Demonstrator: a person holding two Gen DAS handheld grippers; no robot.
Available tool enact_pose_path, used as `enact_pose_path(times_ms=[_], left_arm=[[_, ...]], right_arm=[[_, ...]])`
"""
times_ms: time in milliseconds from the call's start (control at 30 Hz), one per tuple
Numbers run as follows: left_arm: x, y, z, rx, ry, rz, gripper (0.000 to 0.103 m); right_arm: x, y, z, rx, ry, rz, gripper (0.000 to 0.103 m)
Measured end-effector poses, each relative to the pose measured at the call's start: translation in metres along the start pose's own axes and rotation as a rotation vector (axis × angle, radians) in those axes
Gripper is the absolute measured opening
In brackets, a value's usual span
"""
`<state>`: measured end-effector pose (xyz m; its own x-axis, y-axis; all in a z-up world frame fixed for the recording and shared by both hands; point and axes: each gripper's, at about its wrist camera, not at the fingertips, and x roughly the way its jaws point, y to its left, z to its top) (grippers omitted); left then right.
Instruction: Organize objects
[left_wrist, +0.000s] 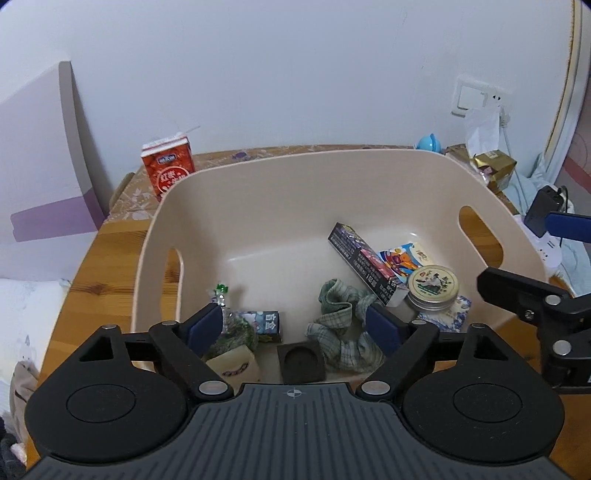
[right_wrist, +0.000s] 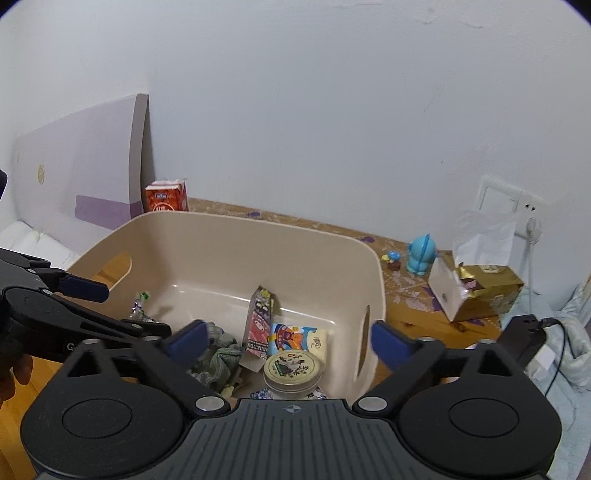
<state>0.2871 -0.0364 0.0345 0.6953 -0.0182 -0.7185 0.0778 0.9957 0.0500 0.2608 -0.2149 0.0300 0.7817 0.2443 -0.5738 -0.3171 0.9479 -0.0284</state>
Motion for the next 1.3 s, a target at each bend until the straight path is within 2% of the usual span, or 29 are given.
enact_pose_path(times_ms=[500, 867, 1133, 1300], left_arm=[[-0.086, 0.004, -0.032, 0.006, -0.1, 0.009, 0.088], [-0.147, -0.005, -0.074, -0.009, -0.175, 0.029, 0.088], [-0.181, -0.011, -0.109, -0.024, -0.17, -0.003, 0.088], [-0.2, -0.016, -0.129, -0.025, -0.173, 0.007, 0.088]], right_arm=[[-0.069, 0.009, -0.015, 0.039, -0.039, -0.047, 0.103], [-0.122, 0.027, -0.04, 0.043, -0.056, -0.058, 0.103], [-0.15, 0.037, -0.065, 0.04, -0.048, -0.058, 0.103], [-0.171, 0.038, -0.081, 0.059, -0.046, -0.055, 0.103]])
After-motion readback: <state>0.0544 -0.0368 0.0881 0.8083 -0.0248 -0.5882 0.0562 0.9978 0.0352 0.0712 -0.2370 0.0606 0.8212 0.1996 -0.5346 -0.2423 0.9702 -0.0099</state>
